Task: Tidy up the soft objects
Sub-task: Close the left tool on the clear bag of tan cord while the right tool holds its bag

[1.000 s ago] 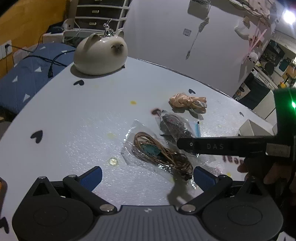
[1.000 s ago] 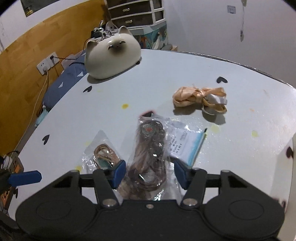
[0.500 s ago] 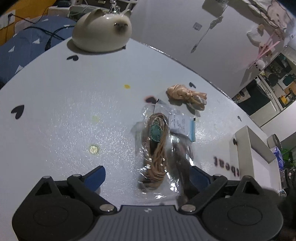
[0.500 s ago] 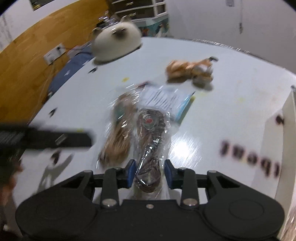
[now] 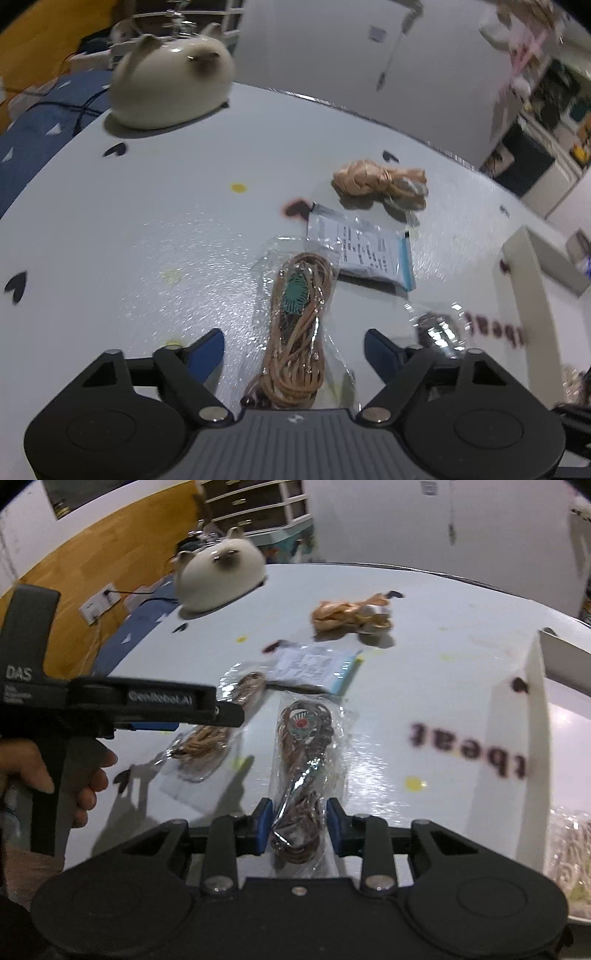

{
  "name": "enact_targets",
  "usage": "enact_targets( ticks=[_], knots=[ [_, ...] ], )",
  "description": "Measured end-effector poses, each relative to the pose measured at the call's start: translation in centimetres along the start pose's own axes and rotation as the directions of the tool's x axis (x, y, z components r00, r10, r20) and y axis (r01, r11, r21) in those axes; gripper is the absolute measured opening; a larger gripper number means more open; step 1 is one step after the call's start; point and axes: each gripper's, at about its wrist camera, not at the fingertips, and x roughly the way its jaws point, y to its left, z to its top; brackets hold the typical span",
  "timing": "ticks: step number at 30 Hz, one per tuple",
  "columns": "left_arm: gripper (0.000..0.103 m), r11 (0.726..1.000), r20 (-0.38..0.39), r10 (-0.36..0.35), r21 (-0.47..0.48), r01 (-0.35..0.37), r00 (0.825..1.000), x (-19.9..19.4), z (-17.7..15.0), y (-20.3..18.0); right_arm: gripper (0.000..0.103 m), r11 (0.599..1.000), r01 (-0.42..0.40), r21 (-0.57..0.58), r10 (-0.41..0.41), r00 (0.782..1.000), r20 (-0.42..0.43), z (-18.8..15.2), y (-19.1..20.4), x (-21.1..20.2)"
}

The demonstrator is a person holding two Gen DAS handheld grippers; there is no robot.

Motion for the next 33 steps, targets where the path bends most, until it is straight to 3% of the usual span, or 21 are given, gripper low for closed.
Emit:
enact_targets(
  ticks=[7,15,26,33],
  knots=[
    [0.054,0.998,-0.020,0.030,0.062,-0.029,0.999,1.5,0.3,-0.8,0.033,0.999,0.028,0.018,-0.028,1.000,0.000,0.2,-0.1,0.1],
    [0.028,0.998,-0.036,-0.017,0.059,0.019,0.999,0.8,-0.2,-0.2,0.033,0.998,0.048,0.031,-0.049,0.999,0.017,0.4,-0.2,-0.1],
    [0.024,0.998,0.028,-0.044,0.048,0.042,0.999,-3.1,-0.6,0.1,0.032,0.999,0.050,0.018,-0.051,0.994,0.096,0.7,0.6,-2.3],
    [0.024,0.997,0.091,-0.059,0.056,0.054,0.994,-6.2,-1.1,-0.8,0.032,0.997,0.080,0.000,-0.078,0.977,0.197,0.6,1.0,-5.1]
  ],
)
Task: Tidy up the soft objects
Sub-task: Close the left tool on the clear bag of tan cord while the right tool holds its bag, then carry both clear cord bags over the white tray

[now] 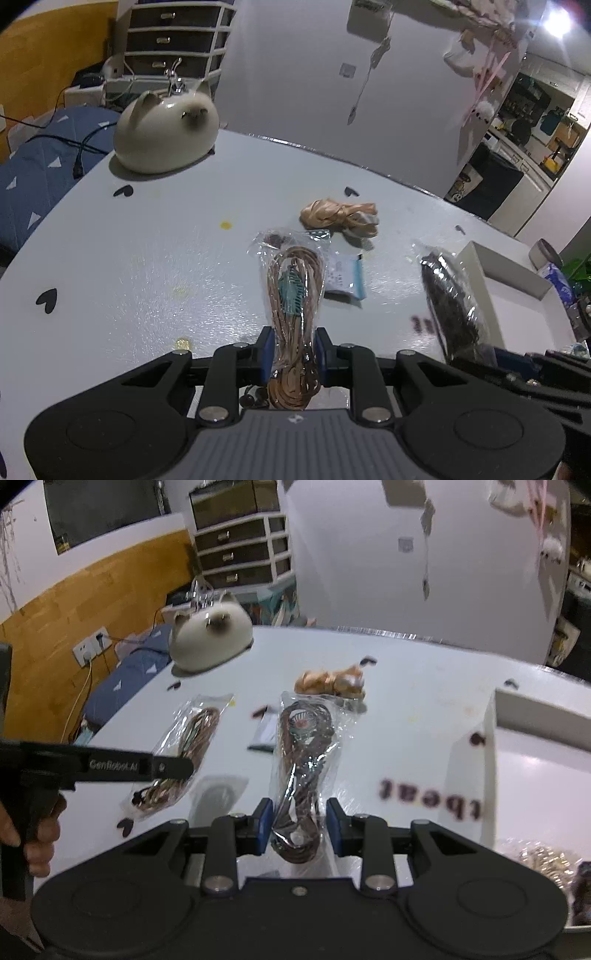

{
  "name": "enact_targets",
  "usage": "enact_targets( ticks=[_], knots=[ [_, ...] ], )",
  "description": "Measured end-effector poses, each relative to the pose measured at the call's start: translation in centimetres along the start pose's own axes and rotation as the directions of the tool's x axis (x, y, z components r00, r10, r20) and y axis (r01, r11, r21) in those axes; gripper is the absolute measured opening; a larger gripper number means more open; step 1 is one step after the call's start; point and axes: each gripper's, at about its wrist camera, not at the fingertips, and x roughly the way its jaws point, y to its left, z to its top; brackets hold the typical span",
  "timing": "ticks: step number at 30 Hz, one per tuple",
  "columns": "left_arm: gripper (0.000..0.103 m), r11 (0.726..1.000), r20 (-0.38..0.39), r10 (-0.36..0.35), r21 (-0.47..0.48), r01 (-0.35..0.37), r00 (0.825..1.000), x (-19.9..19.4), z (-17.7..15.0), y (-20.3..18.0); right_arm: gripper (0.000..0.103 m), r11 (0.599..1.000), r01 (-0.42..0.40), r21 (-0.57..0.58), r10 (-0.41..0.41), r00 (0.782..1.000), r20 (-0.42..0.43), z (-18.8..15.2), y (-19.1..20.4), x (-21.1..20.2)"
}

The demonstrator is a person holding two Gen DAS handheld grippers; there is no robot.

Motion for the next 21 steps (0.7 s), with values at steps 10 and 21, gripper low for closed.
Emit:
enact_targets(
  ticks=[10,21],
  knots=[
    [0.024,1.000,0.054,-0.008,0.018,0.007,0.998,-2.4,-0.8,-4.0,0.032,1.000,-0.004,0.031,0.001,0.996,0.092,-0.5,-3.4,-4.3],
    [0.024,0.999,0.076,-0.018,0.037,0.015,0.997,-3.2,-1.7,-12.5,0.032,0.998,-0.007,0.061,0.000,0.993,0.122,-1.2,-10.7,-8.6]
  ],
)
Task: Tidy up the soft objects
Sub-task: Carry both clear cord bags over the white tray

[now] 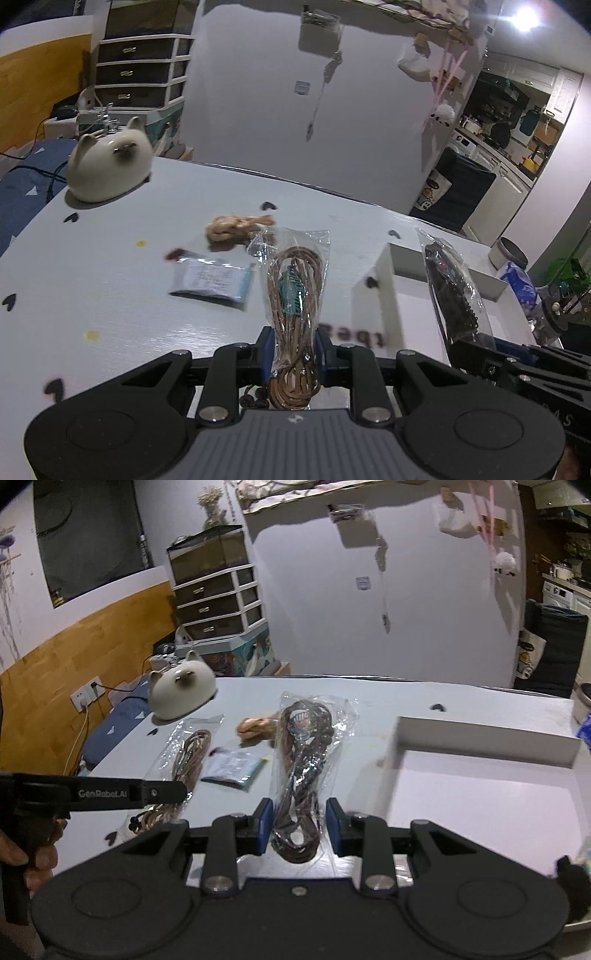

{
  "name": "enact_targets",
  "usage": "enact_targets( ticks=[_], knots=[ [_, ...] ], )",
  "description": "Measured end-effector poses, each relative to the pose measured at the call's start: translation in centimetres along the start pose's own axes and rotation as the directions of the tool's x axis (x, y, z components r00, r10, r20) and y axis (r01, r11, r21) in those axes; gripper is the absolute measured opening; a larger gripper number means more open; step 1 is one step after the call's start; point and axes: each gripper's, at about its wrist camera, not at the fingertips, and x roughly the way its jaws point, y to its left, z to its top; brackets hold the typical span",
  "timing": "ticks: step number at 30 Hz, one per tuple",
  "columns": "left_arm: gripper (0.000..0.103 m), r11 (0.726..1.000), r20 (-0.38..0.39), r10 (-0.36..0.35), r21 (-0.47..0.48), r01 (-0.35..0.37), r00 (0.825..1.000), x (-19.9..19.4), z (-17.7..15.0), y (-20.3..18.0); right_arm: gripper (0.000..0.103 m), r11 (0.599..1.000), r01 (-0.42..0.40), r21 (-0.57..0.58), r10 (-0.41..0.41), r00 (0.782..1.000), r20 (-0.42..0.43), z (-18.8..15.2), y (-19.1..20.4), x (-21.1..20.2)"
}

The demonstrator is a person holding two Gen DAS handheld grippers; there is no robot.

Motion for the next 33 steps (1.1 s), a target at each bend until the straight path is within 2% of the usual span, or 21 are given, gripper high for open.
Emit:
enact_targets(
  ticks=[16,26,33],
  knots=[
    [0.024,1.000,-0.008,-0.011,0.028,0.011,1.000,2.5,-1.3,-12.1,0.032,0.999,0.000,0.047,-0.001,1.000,0.011,-0.3,-11.6,-3.3],
    [0.024,0.996,-0.036,-0.048,0.074,0.050,0.998,5.5,-1.6,-19.1,0.032,0.994,0.044,0.096,-0.045,0.999,0.008,-0.8,-18.3,-4.6],
    [0.024,0.992,-0.073,-0.066,0.104,0.074,0.995,7.7,-1.3,-22.2,0.032,0.989,0.086,0.122,-0.085,0.996,-0.008,-0.3,-22.4,-3.8]
  ],
)
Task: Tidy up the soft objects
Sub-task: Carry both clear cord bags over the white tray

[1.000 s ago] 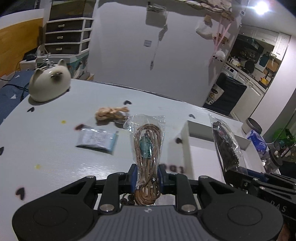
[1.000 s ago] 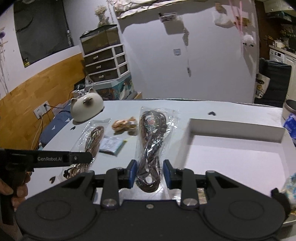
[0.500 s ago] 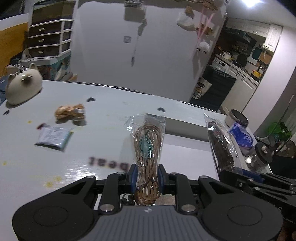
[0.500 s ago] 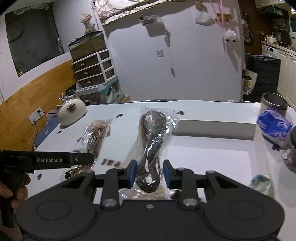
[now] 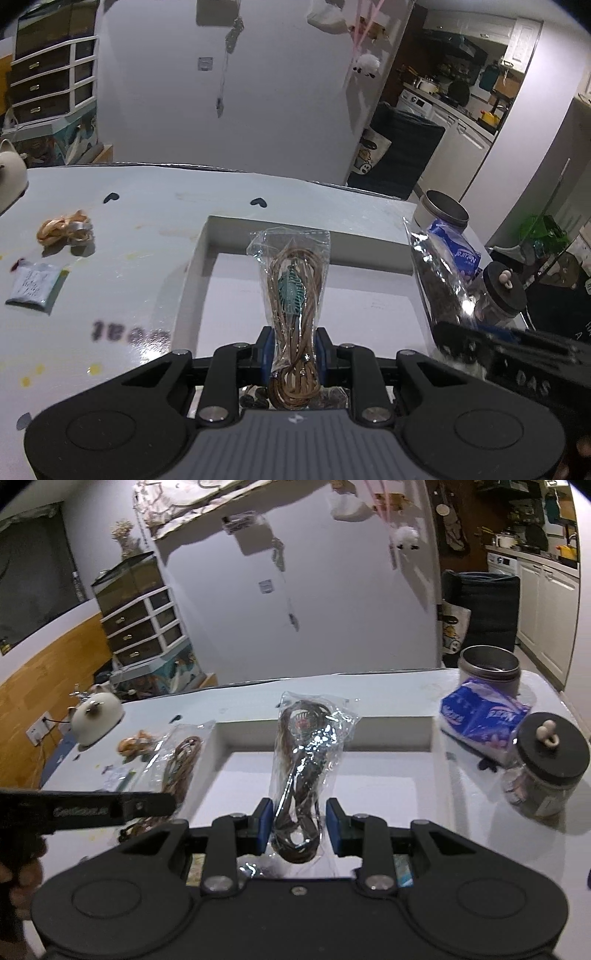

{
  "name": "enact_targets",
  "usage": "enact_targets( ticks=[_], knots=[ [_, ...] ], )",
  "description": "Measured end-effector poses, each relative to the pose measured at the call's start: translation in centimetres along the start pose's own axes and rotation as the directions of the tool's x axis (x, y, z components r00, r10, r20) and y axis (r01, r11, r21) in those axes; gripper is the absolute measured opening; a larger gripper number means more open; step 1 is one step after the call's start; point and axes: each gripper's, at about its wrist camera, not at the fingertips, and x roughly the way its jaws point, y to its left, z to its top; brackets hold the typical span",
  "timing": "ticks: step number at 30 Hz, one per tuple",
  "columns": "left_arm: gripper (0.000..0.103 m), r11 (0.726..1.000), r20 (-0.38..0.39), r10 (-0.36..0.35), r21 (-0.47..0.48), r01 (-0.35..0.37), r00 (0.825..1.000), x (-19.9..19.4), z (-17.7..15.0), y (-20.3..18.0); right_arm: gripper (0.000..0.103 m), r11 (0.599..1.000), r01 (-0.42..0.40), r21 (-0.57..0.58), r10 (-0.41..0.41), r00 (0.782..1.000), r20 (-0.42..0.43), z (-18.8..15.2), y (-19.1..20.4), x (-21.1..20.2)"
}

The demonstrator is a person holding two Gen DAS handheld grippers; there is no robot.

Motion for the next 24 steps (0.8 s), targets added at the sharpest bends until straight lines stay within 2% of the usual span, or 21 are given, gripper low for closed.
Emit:
enact_targets(
  ticks=[5,10,12,18,23,24],
  knots=[
    [0.024,1.000,-0.010,0.010,-0.004,-0.010,1.000,1.1,0.6,-0.5,0.032,1.000,0.006,0.018,-0.005,0.999,-0.039,1.9,-2.2,3.3],
    [0.024,0.998,-0.021,0.044,-0.035,-0.045,0.999,1.6,0.9,0.1,0.032,0.996,-0.035,0.083,0.048,0.986,-0.163,2.7,-3.4,8.3],
    [0.024,0.997,-0.034,0.053,-0.050,-0.055,0.998,2.0,1.0,0.5,0.032,0.997,0.000,0.076,0.015,0.980,-0.197,2.6,-3.6,9.7],
    [0.024,0.997,-0.081,0.023,-0.071,-0.029,0.996,4.6,2.1,0.6,0.032,0.985,0.169,-0.033,-0.173,0.965,-0.199,2.6,-5.1,10.6],
    [0.024,0.997,-0.123,-0.059,-0.058,0.052,0.991,7.9,3.7,-1.2,0.033,0.980,0.201,0.000,-0.196,0.957,-0.213,1.9,-7.3,10.3],
    [0.024,0.996,-0.136,-0.080,-0.056,0.073,0.987,8.8,4.1,-1.7,0.033,0.983,0.186,0.013,-0.179,0.962,-0.206,1.8,-7.6,10.1]
  ],
)
